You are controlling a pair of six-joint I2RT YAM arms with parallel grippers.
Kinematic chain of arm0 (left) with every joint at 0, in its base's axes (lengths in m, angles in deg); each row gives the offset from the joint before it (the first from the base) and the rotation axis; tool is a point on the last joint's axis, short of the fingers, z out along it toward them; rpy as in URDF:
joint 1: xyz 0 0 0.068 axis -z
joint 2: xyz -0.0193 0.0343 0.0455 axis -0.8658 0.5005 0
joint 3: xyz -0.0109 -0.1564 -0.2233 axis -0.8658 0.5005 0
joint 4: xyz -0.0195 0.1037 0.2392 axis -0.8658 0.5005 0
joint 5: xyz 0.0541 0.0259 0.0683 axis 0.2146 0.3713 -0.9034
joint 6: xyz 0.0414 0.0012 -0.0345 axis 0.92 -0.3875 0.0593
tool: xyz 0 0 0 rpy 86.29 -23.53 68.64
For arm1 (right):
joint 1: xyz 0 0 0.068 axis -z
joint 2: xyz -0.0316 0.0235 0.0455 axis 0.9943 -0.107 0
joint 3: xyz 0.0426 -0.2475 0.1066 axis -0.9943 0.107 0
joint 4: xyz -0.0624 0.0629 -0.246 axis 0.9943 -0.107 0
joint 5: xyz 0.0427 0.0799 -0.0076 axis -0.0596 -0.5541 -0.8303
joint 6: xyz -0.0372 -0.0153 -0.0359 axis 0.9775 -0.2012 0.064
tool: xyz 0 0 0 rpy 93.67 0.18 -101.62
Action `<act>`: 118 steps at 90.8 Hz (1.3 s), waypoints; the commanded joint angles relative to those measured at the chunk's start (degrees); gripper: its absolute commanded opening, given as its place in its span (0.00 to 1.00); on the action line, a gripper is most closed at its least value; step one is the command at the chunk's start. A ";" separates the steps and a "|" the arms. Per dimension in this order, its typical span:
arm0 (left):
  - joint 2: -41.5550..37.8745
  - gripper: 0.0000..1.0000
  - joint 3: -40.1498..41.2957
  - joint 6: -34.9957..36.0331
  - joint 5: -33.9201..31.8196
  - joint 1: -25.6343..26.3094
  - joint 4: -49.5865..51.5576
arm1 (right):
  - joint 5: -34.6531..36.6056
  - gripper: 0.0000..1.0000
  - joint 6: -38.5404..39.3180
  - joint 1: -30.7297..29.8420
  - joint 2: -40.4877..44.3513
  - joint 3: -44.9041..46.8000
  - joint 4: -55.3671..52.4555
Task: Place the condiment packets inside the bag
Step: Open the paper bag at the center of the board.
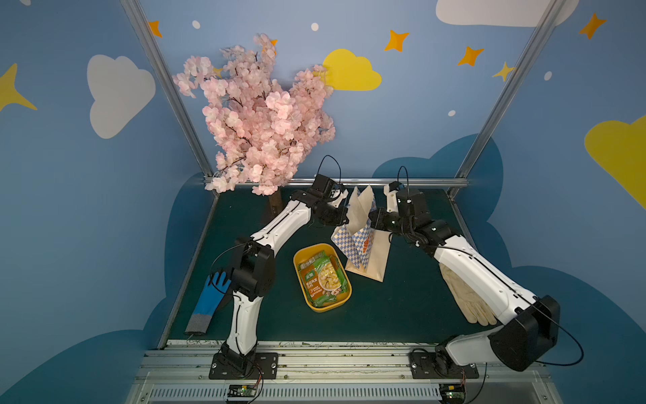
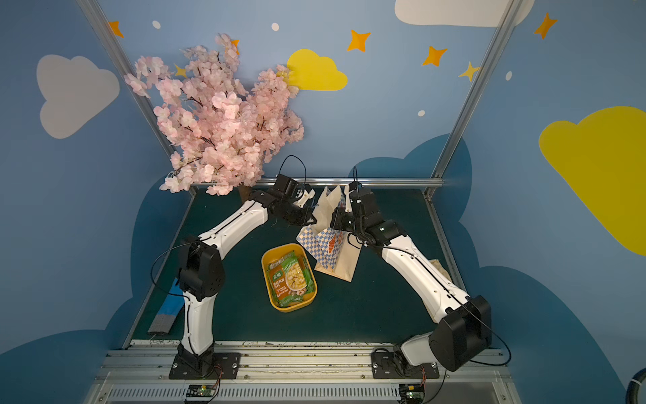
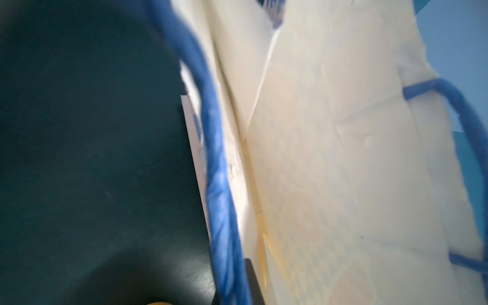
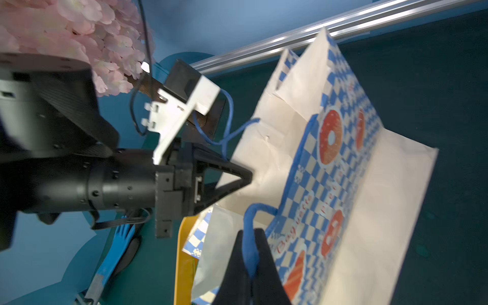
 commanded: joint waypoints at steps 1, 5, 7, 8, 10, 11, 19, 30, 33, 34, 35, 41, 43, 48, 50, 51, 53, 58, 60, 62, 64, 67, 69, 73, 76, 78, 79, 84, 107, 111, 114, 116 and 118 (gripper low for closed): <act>-0.93 0.03 -6.86 9.05 -10.60 0.23 2.07 | 7.24 0.00 0.60 1.36 4.92 4.12 -0.53; -1.22 0.03 -8.62 12.29 -14.20 0.83 2.00 | 9.13 0.00 0.28 1.97 6.93 6.61 0.05; -1.35 0.03 -9.18 13.61 -15.84 1.16 1.57 | 9.65 0.00 0.06 2.29 7.82 7.76 0.46; -1.39 0.03 -9.41 14.28 -16.77 1.32 1.40 | 9.86 0.00 0.05 2.47 8.32 8.48 0.60; -1.70 0.03 -9.64 15.98 -18.50 1.76 0.68 | 10.39 0.00 -0.11 2.81 9.04 9.68 1.05; -1.79 0.03 -9.64 16.61 -19.33 1.84 0.21 | 10.53 0.00 -0.21 3.04 9.50 10.23 1.20; -2.76 0.03 -8.35 22.64 -24.33 3.26 -3.68 | 12.32 0.00 -1.24 4.19 12.46 14.38 2.34; -4.40 0.03 -3.87 27.98 -30.09 5.46 -8.96 | 14.19 0.05 -1.35 4.72 14.31 18.51 3.90; -5.21 0.03 -2.16 29.21 -31.01 6.14 -10.05 | 14.26 0.05 -1.58 4.88 14.30 19.22 4.38; -5.44 0.03 -1.59 29.55 -31.34 6.35 -10.61 | 14.19 0.05 -1.65 4.87 14.28 19.40 4.49; -5.77 0.03 -0.87 29.90 -31.73 6.51 -10.89 | 14.15 0.05 -1.72 4.86 14.23 19.53 4.50; -7.22 0.03 2.74 32.08 -35.10 8.18 -14.86 | 13.71 0.06 -2.79 4.86 13.36 19.54 3.92; -7.64 0.03 3.81 33.41 -36.00 8.66 -16.04 | 13.37 0.07 -3.24 4.86 12.94 19.19 3.25; -8.61 0.03 5.79 35.85 -37.68 9.86 -18.04 | 12.47 0.09 -3.55 4.92 11.98 17.67 1.39; -8.82 0.03 6.24 36.42 -38.25 10.36 -18.49 | 12.10 0.11 -3.38 4.89 11.69 17.10 0.72; -9.00 0.03 6.39 36.81 -38.48 10.57 -18.65 | 11.83 0.14 -3.25 4.88 11.66 16.71 0.29; -9.24 0.03 6.61 37.32 -38.76 10.96 -18.79 | 11.36 0.20 -3.00 4.88 11.50 16.13 -0.28; -9.88 0.03 6.77 37.93 -39.05 11.77 -18.85 | 10.74 0.36 -2.64 4.87 11.65 14.76 -1.64; -10.06 0.03 6.68 37.97 -39.06 12.00 -18.71 | 10.56 0.42 -2.56 4.90 11.87 14.26 -2.05; -10.28 0.03 6.57 37.94 -39.10 12.19 -18.41 | 10.45 0.48 -2.54 4.87 12.44 13.85 -2.40; -10.49 0.03 6.39 37.86 -39.14 12.28 -18.21 | 10.43 0.53 -2.56 4.86 13.02 13.46 -2.66; -10.69 0.03 6.04 37.77 -39.10 12.54 -17.71 | 10.43 0.63 -2.59 4.88 14.14 13.20 -3.00; -10.85 0.03 5.75 37.62 -39.07 12.61 -17.35 | 10.42 0.68 -2.88 4.86 14.94 13.21 -3.03; -11.13 0.03 5.19 37.07 -39.06 12.63 -16.55 | 10.67 0.77 -3.95 4.84 16.87 13.54 -2.89; -11.42 0.03 4.69 36.62 -39.13 12.64 -15.83 | 10.77 0.81 -4.29 4.67 18.36 13.93 -2.52; -11.61 0.03 4.45 36.26 -39.08 12.64 -15.34 | 10.90 0.83 -4.40 4.57 19.33 14.08 -2.34; -11.71 0.03 4.31 36.11 -39.07 12.68 -15.23 | 11.01 0.84 -4.42 4.45 19.79 14.19 -2.25; -12.25 0.03 3.69 35.29 -38.77 12.68 -14.10 | 11.56 0.85 -4.10 3.53 21.67 14.40 -1.83; -13.42 0.03 3.34 39.51 -44.45 13.07 -16.25 | 7.16 0.85 -2.83 -1.92 27.09 14.74 3.80; -13.18 0.03 3.40 40.35 -45.94 13.10 -17.12 | 6.57 0.85 -1.82 -3.23 27.68 15.15 5.03; -12.95 0.03 3.38 40.77 -46.34 13.08 -17.19 | 6.60 0.86 -1.40 -4.28 27.85 15.13 5.23; -12.78 0.03 3.37 40.86 -46.37 13.03 -17.04 | 6.58 0.86 -0.93 -4.96 27.79 15.08 5.22; -12.63 0.03 3.37 40.83 -46.27 13.06 -16.79 | 6.38 0.86 -0.33 -5.62 27.75 15.13 5.31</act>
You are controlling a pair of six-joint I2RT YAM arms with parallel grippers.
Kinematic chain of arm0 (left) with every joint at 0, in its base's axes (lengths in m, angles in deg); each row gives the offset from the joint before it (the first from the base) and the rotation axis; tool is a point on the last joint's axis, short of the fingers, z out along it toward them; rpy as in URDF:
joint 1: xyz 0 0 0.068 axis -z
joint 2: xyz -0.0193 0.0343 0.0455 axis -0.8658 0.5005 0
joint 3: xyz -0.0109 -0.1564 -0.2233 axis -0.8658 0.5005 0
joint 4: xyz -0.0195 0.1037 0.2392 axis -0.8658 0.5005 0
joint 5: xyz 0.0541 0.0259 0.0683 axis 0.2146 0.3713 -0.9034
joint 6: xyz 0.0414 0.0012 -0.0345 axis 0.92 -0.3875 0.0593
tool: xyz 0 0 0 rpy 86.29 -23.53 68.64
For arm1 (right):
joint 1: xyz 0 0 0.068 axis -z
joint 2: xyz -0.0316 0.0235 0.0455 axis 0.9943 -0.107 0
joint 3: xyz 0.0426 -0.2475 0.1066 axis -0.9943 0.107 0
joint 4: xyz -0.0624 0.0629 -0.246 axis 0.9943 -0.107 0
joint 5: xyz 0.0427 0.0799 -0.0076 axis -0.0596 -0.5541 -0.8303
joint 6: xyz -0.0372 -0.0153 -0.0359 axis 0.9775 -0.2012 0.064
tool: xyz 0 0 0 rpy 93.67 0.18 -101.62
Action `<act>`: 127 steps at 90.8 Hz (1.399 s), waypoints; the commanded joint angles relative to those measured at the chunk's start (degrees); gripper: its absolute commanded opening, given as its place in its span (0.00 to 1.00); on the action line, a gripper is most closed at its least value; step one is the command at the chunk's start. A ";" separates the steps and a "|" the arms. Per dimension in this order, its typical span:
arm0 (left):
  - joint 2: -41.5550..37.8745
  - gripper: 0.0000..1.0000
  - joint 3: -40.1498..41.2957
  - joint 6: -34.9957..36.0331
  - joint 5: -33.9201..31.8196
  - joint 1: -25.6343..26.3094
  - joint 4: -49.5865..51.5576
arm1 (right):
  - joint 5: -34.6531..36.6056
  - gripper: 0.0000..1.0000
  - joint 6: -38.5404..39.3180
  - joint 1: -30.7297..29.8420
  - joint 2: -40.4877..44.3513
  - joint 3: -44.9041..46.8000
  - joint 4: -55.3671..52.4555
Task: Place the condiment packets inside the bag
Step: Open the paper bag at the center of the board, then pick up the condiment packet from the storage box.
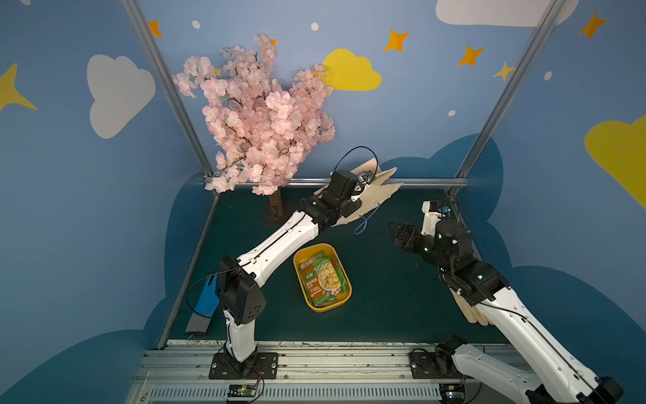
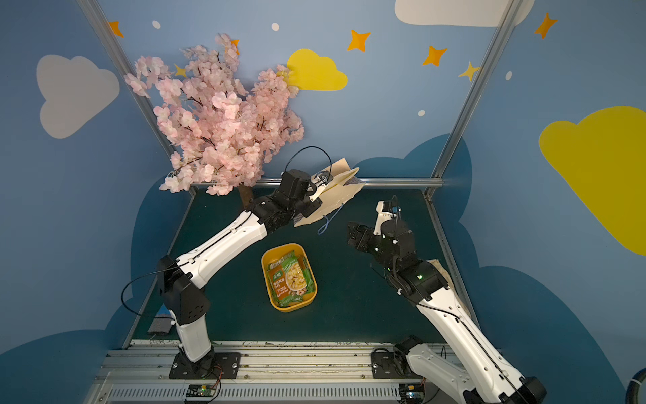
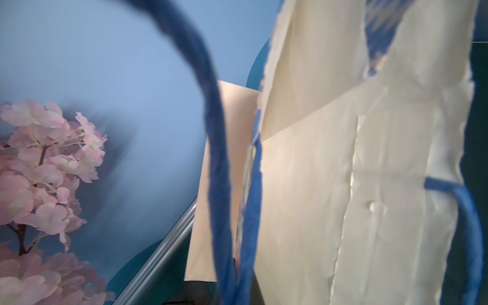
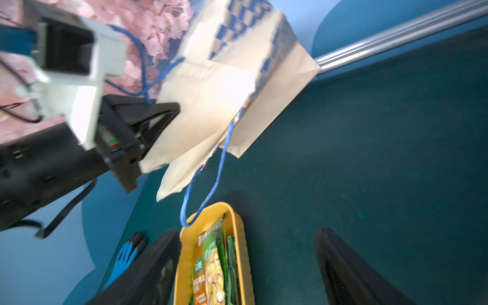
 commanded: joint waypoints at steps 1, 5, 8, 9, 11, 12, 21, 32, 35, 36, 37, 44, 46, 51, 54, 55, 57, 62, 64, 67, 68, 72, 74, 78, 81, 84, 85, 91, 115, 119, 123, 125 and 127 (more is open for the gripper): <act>0.04 0.03 -0.56 2.30 -2.93 0.13 -1.27 | -1.97 0.86 2.98 -3.12 1.02 0.16 3.86; 0.29 0.03 -0.62 1.46 -2.40 0.07 -0.07 | -2.71 0.86 4.15 -4.25 0.61 0.52 4.17; 0.55 0.03 -0.83 0.62 -1.87 -0.08 0.84 | -3.73 0.86 4.38 -4.81 -0.11 1.00 4.21; 0.67 0.03 -0.92 0.42 -1.67 -0.15 1.21 | -3.99 0.86 4.39 -4.99 -0.37 1.21 4.21; 0.94 0.03 -1.16 -0.26 -1.35 -0.15 2.24 | -4.81 0.86 4.36 -5.33 -0.87 1.67 4.41; 1.00 0.03 -1.30 -0.50 -1.06 -0.18 2.70 | -5.33 0.86 4.42 -5.47 -1.10 1.94 4.58; 2.23 0.03 -2.80 -3.93 1.18 -1.31 6.76 | -9.63 0.84 4.77 -7.32 -3.38 7.12 9.12; 3.14 0.03 -2.44 -6.09 2.50 -2.60 8.16 | -12.47 0.83 2.26 -10.63 -6.19 14.58 18.14; 3.26 0.03 -2.27 -6.74 3.15 -3.00 8.43 | -12.92 0.83 2.02 -11.91 -7.08 16.55 20.56; 3.30 0.03 -2.21 -6.95 3.43 -3.10 8.52 | -12.99 0.83 2.07 -12.46 -7.37 17.03 21.44; 3.33 0.03 -2.22 -7.19 3.75 -3.20 8.66 | -13.06 0.82 2.09 -13.04 -7.69 17.48 22.14; 3.49 0.03 -2.23 -8.63 5.03 -3.93 9.36 | -13.31 0.81 4.01 -16.75 -10.68 18.60 24.86; 3.51 0.03 -2.19 -8.87 5.27 -4.04 9.53 | -13.36 0.81 4.63 -17.74 -11.64 18.35 24.93; 3.53 0.03 -2.04 -9.23 5.72 -4.29 9.52 | -14.52 0.81 5.55 -18.85 -14.19 17.34 24.87; 3.52 0.03 -1.98 -9.55 5.82 -4.45 9.55 | -16.10 0.81 5.98 -19.03 -15.77 16.62 25.05; 3.57 0.03 -2.02 -9.63 5.91 -4.49 9.53 | -16.51 0.80 6.07 -19.09 -16.24 16.49 25.13; 3.53 0.03 -2.07 -9.80 6.06 -4.51 9.55 | -17.54 0.80 6.18 -19.16 -17.58 16.06 25.51; 3.40 0.03 -2.10 -10.42 7.00 -4.98 9.70 | -19.10 0.79 6.56 -19.39 -20.87 15.42 27.47; 3.38 0.03 -2.13 -10.79 7.26 -5.10 9.86 | -19.42 0.79 6.70 -19.41 -22.10 15.18 28.11; 3.31 0.03 -2.02 -11.18 7.80 -5.30 9.97 | -19.54 0.78 6.78 -19.35 -24.34 14.44 28.81; 3.28 0.03 -2.04 -11.28 7.91 -5.35 10.04 | -19.55 0.78 6.82 -19.34 -25.14 14.13 29.02; 3.13 0.03 -2.05 -11.60 8.24 -5.48 10.32 | -20.00 0.77 7.30 -19.11 -27.90 12.76 29.61; 3.09 0.03 -1.99 -11.68 8.43 -5.55 10.36 | -20.19 0.77 7.46 -19.10 -29.39 11.99 29.75; 3.02 0.03 -1.90 -11.80 8.59 -5.67 10.45 | -20.02 0.76 7.75 -18.95 -31.70 10.51 30.01; 2.92 0.03 -1.88 -11.82 8.56 -5.58 10.53 | -20.29 0.76 7.93 -18.75 -33.38 9.44 30.35; 2.86 0.03 -1.81 -11.87 8.63 -5.63 10.61 | -20.47 0.76 8.09 -18.61 -34.58 8.57 30.45; 2.84 0.03 -1.80 -11.89 8.67 -5.65 10.67 | -20.36 0.76 8.14 -18.53 -34.87 8.29 30.47; 2.69 0.03 -1.64 -11.99 8.94 -5.75 10.83 | -20.26 0.76 8.29 -18.15 -36.90 7.10 30.86; 2.02 0.03 -0.91 -12.09 9.75 -5.85 10.88 | -16.83 0.76 9.21 -16.44 -39.32 6.34 30.59; 2.02 0.03 -0.84 -12.16 9.82 -5.86 10.82 | -16.13 0.76 9.23 -16.00 -39.15 6.67 30.69; 1.94 0.03 -0.76 -12.17 9.99 -5.92 10.86 | -15.79 0.76 9.15 -15.50 -39.08 6.96 30.89; 1.94 0.03 -0.74 -12.22 10.03 -5.90 10.83 | -15.89 0.76 9.06 -15.21 -39.20 7.02 31.12; 1.90 0.03 -0.67 -12.29 10.04 -5.86 10.82 | -16.11 0.76 8.88 -15.02 -39.47 7.04 31.22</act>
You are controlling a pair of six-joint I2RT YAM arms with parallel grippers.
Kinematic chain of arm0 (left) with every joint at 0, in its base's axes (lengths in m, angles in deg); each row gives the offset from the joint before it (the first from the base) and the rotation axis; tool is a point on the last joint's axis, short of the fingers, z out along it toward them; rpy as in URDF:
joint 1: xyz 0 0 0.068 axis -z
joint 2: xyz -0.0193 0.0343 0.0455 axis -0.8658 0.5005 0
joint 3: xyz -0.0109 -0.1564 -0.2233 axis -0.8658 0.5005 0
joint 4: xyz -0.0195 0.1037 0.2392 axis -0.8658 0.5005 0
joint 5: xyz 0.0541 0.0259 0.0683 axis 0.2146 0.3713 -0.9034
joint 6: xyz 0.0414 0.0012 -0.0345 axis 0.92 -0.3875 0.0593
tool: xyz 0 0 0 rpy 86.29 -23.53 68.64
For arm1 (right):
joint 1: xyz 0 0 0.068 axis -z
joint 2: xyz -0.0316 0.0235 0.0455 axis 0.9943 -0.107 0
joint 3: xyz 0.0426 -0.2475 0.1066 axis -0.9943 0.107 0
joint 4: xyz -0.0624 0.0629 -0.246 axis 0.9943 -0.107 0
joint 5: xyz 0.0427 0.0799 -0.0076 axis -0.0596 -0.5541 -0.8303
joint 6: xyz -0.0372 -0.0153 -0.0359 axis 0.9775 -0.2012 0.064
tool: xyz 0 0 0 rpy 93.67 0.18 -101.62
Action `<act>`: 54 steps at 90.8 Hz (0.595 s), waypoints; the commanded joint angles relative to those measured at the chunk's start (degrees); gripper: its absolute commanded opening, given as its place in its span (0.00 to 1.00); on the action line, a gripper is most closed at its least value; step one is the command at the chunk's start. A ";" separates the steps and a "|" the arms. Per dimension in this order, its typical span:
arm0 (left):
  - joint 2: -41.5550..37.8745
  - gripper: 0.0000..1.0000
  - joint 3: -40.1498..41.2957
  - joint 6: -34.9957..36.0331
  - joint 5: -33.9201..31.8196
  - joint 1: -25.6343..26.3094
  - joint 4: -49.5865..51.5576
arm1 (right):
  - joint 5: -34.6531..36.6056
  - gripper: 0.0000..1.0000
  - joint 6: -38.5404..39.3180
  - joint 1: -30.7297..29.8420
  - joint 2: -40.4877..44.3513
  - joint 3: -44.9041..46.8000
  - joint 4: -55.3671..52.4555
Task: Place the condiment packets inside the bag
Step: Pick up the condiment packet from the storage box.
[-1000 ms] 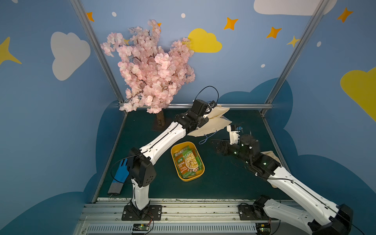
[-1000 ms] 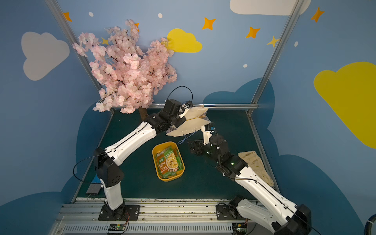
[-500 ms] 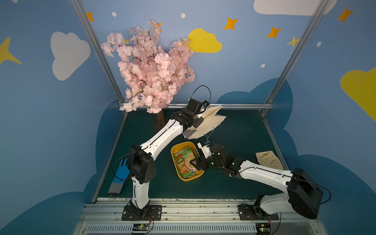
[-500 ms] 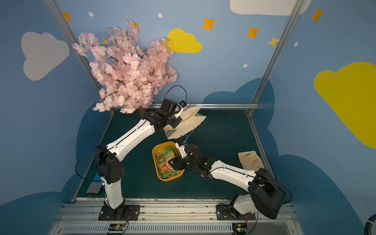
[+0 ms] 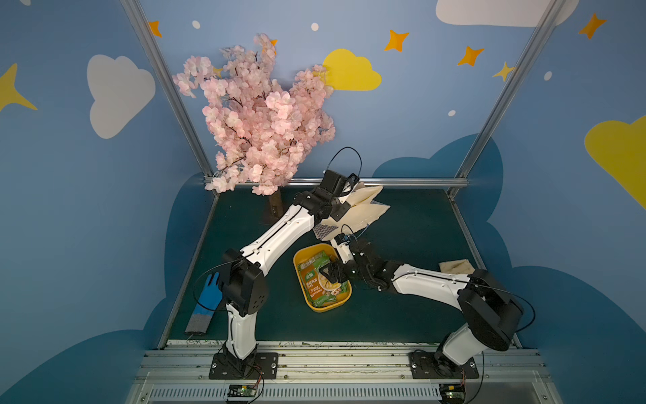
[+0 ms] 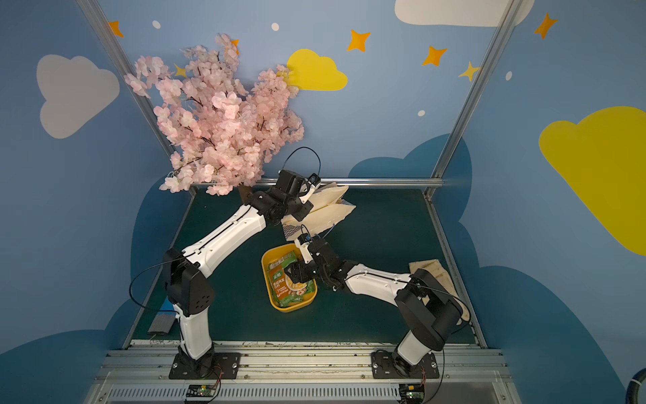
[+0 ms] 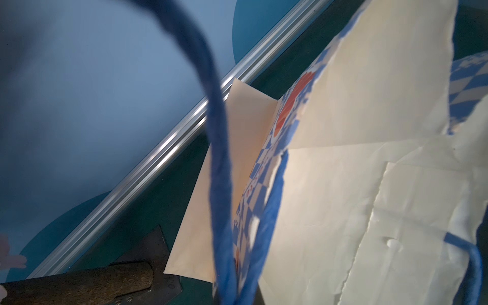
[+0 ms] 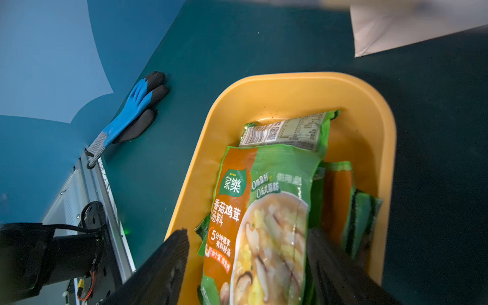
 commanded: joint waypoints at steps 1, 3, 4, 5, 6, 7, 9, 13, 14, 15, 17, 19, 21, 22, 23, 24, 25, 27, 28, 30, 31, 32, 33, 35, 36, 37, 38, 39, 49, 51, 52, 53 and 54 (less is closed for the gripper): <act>-1.67 0.03 0.32 -0.93 1.12 -0.25 0.30 | 1.21 0.76 0.47 1.39 -0.72 -0.24 1.92; -1.68 0.03 0.33 -0.95 1.19 -0.28 0.30 | 0.69 0.76 0.38 1.48 -1.10 -0.30 2.02; -1.73 0.03 0.38 -0.96 1.20 -0.28 0.30 | 0.49 0.76 0.34 1.48 -1.33 -0.36 2.10; -1.71 0.03 0.40 -1.00 1.25 -0.29 0.30 | 0.30 0.76 0.31 1.48 -1.49 -0.43 2.14; -1.70 0.03 0.41 -1.03 1.27 -0.33 0.30 | 0.11 0.76 0.26 1.44 -1.70 -0.51 2.11; -1.74 0.03 0.42 -1.04 1.29 -0.35 0.35 | -0.02 0.76 0.19 1.37 -1.93 -0.59 2.14; -1.77 0.03 0.42 -1.05 1.34 -0.33 0.33 | -0.34 0.76 0.13 1.28 -2.46 -0.74 2.17; -1.84 0.03 0.50 -1.05 1.36 -0.34 0.35 | -0.95 0.75 0.12 0.88 -3.47 -1.18 1.98; -1.81 0.03 0.51 -1.09 1.33 -0.36 0.37 | -1.08 0.75 0.12 0.70 -3.70 -1.32 1.90; -1.79 0.03 0.51 -1.12 1.36 -0.28 0.34 | -1.10 0.74 0.16 0.56 -4.03 -1.44 1.77; -1.76 0.03 0.47 -1.13 1.34 -0.33 0.33 | -1.29 0.74 0.13 0.29 -4.50 -1.64 1.63; -1.84 0.03 0.50 -1.14 1.33 -0.32 0.33 | -1.50 0.73 0.12 0.02 -4.93 -1.75 1.58; -1.79 0.03 0.46 -1.16 1.31 -0.32 0.35 | -1.77 0.72 0.12 -0.20 -5.23 -1.80 1.56; -1.79 0.03 0.44 -1.15 1.35 -0.30 0.33 | -1.84 0.72 0.12 -0.33 -5.46 -1.81 1.56; -1.83 0.03 0.43 -1.14 1.32 -0.34 0.31 | -1.88 0.71 0.12 -0.48 -5.62 -1.81 1.52; -1.80 0.03 0.43 -1.14 1.31 -0.36 0.31 | -1.94 0.71 0.12 -0.68 -5.74 -1.82 1.49; -1.75 0.03 0.38 -1.14 1.35 -0.37 0.30 | -1.93 0.71 0.12 -0.79 -5.80 -1.82 1.44; -1.70 0.03 0.35 -1.14 1.38 -0.40 0.30 | -1.92 0.70 0.25 -1.06 -5.96 -1.82 1.26; -1.74 0.03 0.34 -1.14 1.34 -0.39 0.30 | -1.87 0.70 0.23 -1.20 -6.00 -1.82 1.19; -1.70 0.03 0.34 -1.14 1.33 -0.38 0.30 | -1.79 0.69 0.23 -1.34 -5.98 -1.64 1.14; -1.70 0.03 0.38 -1.14 1.31 -0.33 0.35 | -1.72 0.68 0.22 -1.42 -5.97 -1.60 1.13; -1.69 0.03 0.36 -1.14 1.35 -0.36 0.32 | -1.69 0.68 0.17 -1.46 -5.91 -1.53 1.17; -1.69 0.03 0.35 -1.14 1.37 -0.37 0.31 | -1.63 0.67 0.10 -1.49 -5.84 -1.37 1.19; -1.69 0.03 0.36 -1.14 1.34 -0.37 0.30 | -1.51 0.65 -0.06 -1.50 -5.57 -1.07 1.40; -1.69 0.03 0.35 -1.14 1.36 -0.38 0.30 | -1.49 0.65 -0.10 -1.50 -5.50 -0.87 1.52; -1.69 0.03 0.38 -1.18 1.37 -0.38 0.30 | -1.48 0.64 -0.26 -1.50 -5.33 -0.60 1.67; -1.73 0.03 0.40 -1.16 1.34 -0.38 0.30 | -1.48 0.64 -0.42 -1.51 -5.15 -0.42 1.92; -1.71 0.03 0.37 -1.15 1.36 -0.33 0.30 | -1.43 0.63 -0.59 -1.51 -4.98 -0.15 2.09; -1.91 0.03 0.42 -1.25 1.39 -0.37 0.30 | -1.91 0.53 -2.05 -1.49 -2.80 1.90 4.42; -1.94 0.03 0.47 -1.30 1.32 -0.42 0.37 | -2.13 0.50 -2.31 -1.44 -2.44 2.21 4.84; -1.95 0.03 0.49 -1.35 1.31 -0.35 0.38 | -2.24 0.49 -2.55 -1.43 -2.30 2.39 5.05; -1.95 0.03 0.50 -1.37 1.30 -0.28 0.38 | -2.34 0.47 -2.71 -1.42 -2.10 2.53 5.19; -1.91 0.03 0.50 -1.34 1.30 -0.33 0.39 | -2.39 0.45 -2.75 -1.42 -1.92 2.60 5.31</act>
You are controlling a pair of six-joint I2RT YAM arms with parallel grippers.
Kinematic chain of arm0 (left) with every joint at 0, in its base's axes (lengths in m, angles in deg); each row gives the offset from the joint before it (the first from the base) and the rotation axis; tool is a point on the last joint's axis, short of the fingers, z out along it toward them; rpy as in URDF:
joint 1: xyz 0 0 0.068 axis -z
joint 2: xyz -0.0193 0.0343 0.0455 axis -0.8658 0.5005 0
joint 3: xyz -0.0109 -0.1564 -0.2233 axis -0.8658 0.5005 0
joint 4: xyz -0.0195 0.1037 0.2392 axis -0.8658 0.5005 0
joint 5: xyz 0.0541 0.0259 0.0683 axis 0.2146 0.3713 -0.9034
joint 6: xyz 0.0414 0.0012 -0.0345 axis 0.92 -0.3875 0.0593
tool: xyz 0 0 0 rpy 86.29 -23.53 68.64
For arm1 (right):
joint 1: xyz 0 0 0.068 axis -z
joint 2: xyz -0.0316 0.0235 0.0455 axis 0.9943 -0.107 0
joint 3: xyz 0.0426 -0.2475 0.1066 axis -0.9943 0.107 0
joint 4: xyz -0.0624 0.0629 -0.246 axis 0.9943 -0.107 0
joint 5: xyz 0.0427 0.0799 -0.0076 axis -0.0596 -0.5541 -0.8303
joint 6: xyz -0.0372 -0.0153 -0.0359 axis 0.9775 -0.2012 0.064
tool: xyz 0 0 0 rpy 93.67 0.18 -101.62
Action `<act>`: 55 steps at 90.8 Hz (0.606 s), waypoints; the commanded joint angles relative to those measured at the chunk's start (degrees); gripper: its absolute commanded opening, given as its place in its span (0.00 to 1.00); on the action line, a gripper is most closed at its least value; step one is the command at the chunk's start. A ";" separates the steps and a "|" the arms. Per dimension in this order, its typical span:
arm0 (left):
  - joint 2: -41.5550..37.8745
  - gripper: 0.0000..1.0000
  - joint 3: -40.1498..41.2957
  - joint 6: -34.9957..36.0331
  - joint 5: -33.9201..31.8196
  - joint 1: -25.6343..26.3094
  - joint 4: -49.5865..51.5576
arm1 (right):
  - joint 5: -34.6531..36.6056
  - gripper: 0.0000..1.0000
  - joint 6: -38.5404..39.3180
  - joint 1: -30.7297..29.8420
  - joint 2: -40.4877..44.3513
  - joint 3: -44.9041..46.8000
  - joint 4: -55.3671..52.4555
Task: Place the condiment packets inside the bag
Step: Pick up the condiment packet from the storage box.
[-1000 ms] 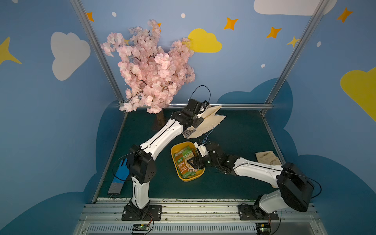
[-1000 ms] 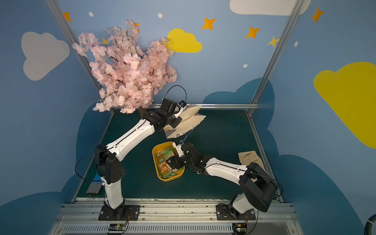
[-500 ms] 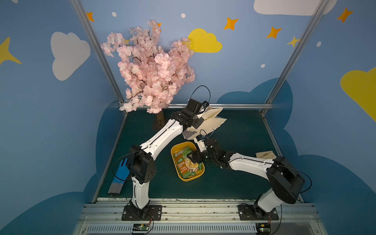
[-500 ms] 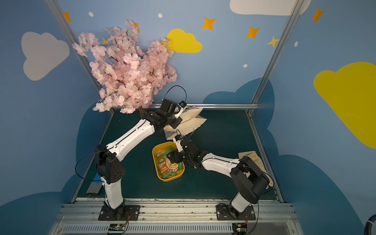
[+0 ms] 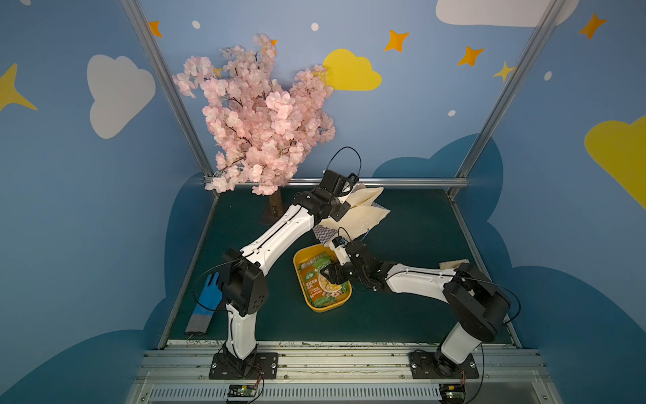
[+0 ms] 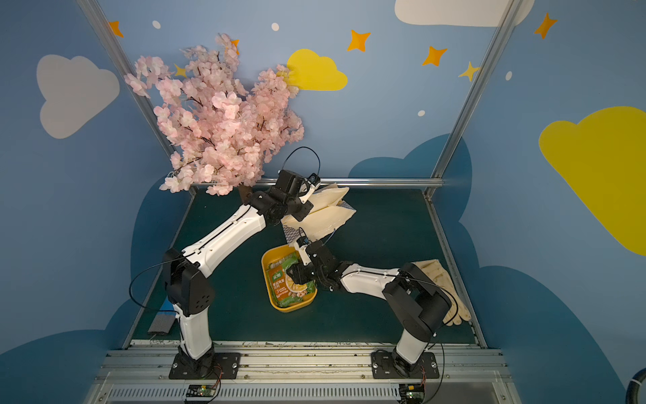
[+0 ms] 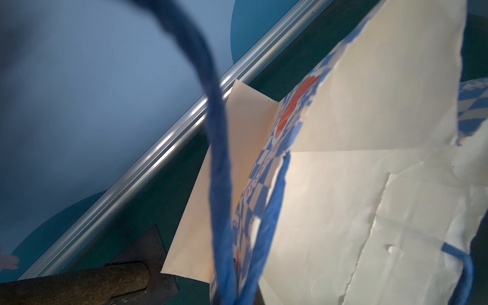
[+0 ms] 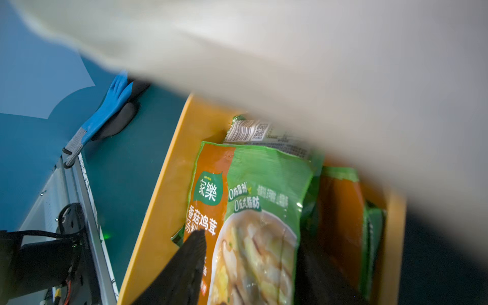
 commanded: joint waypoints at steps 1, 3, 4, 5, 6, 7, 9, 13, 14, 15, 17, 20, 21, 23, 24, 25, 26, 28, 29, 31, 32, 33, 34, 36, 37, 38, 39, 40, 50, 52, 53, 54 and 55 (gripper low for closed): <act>-1.97 0.03 0.49 -0.78 0.67 -0.22 0.23 | -2.00 0.43 -1.91 -0.48 2.72 1.89 2.24; -2.02 0.03 0.53 -0.85 0.64 -0.24 0.25 | -2.12 0.39 -2.15 -0.48 2.99 1.98 2.48; -2.08 0.03 0.55 -0.87 0.61 -0.24 0.22 | -2.14 0.38 -2.26 -0.48 3.17 1.99 2.52; -2.06 0.03 0.57 -0.89 0.64 -0.24 0.25 | -2.19 0.37 -2.36 -0.48 3.30 2.00 2.54; -2.09 0.03 0.57 -0.94 0.65 -0.20 0.31 | -2.22 0.35 -2.45 -0.48 3.37 1.96 2.60; -2.11 0.03 0.62 -1.01 0.61 -0.22 0.29 | -2.28 0.33 -2.54 -0.48 3.49 1.94 2.58; -2.26 0.03 0.67 -1.06 0.63 -0.24 0.33 | -2.41 0.29 -2.72 -0.54 3.75 1.88 2.61; -2.30 0.03 0.73 -1.19 0.74 -0.18 0.37 | -2.27 0.21 -2.95 -0.53 4.34 2.00 2.46; -2.35 0.03 0.79 -1.22 0.75 -0.17 0.41 | -2.30 0.18 -2.97 -0.50 4.54 2.00 2.38; -2.41 0.03 0.77 -1.24 0.71 -0.16 0.39 | -2.32 0.16 -2.98 -0.49 4.69 2.01 2.34; -2.51 0.03 0.76 -1.31 0.70 -0.18 0.42 | -2.40 0.10 -3.07 -0.53 5.15 2.07 2.13; -2.63 0.03 0.77 -1.33 0.81 -0.22 0.45 | -2.21 0.02 -3.14 -0.51 5.94 2.17 1.74; -2.69 0.03 0.81 -1.34 0.78 -0.23 0.45 | -2.18 0.00 -3.15 -0.49 6.45 2.26 1.63; -2.73 0.03 0.81 -1.38 0.78 -0.22 0.52 | -1.95 0.00 -3.16 -0.55 7.46 2.47 1.27; -2.78 0.03 0.82 -1.40 0.77 -0.23 0.53 | -1.83 0.00 -3.20 -0.56 7.86 2.63 1.08; -2.81 0.03 0.83 -1.41 0.76 -0.24 0.54 | -1.73 0.00 -3.23 -0.56 8.24 2.80 1.03; -2.86 0.03 0.84 -1.42 0.76 -0.20 0.54 | -1.64 0.00 -3.24 -0.56 8.96 3.07 0.92; -2.91 0.03 0.84 -1.40 0.75 -0.21 0.54 | -1.30 0.00 -3.20 -0.68 10.11 3.52 0.83; -2.96 0.03 0.84 -1.41 0.75 -0.23 0.54 | -1.16 0.00 -3.18 -0.71 10.99 3.69 0.64; -3.00 0.03 0.84 -1.42 0.69 -0.20 0.54 | -0.68 0.00 -3.12 -0.73 12.40 4.34 0.33; -3.05 0.03 0.84 -1.47 0.72 -0.22 0.54 | -0.54 0.00 -3.10 -0.78 13.41 4.62 0.04; -3.03 0.03 0.84 -1.49 0.78 -0.19 0.54 | -0.34 0.00 -3.09 -0.85 14.35 4.81 -0.24; -3.11 0.03 0.80 -1.50 0.81 -0.22 0.54 | -0.15 0.00 -3.04 -0.84 15.53 5.12 -0.59; -3.16 0.03 0.76 -1.58 0.83 -0.24 0.54 | 0.41 0.00 -2.91 -0.90 17.51 5.67 -1.35; -3.17 0.03 0.76 -1.59 0.88 -0.24 0.54 | 0.71 0.00 -2.86 -0.91 18.51 5.90 -1.68; -3.22 0.03 0.71 -1.64 0.95 -0.24 0.59 | 0.99 0.00 -2.79 -0.91 19.67 6.20 -2.10; -3.20 0.03 0.69 -1.71 1.03 -0.24 0.65 | 1.13 0.00 -2.67 -0.96 20.74 6.43 -2.41; -3.24 0.03 0.63 -1.74 1.11 -0.29 0.73 | 1.37 0.00 -2.61 -0.94 21.53 6.77 -2.73; -2.99 0.03 -0.38 -3.48 2.39 -0.31 1.93 | 3.23 0.00 -2.18 -0.83 32.58 8.69 -7.54; -3.00 0.03 -0.56 -3.96 2.70 -0.15 2.05 | 3.45 0.00 -1.91 -0.90 34.69 8.82 -8.62; -2.96 0.03 -0.65 -4.19 2.87 -0.15 2.13 | 3.55 0.00 -1.83 -0.82 36.20 8.89 -9.14; -2.94 0.03 -0.70 -4.43 3.04 -0.11 2.17 | 3.64 0.00 -1.75 -0.78 37.22 8.96 -9.61; -2.93 0.03 -0.76 -4.64 3.17 -0.13 2.19 | 3.82 0.00 -1.62 -0.81 38.56 9.04 -10.29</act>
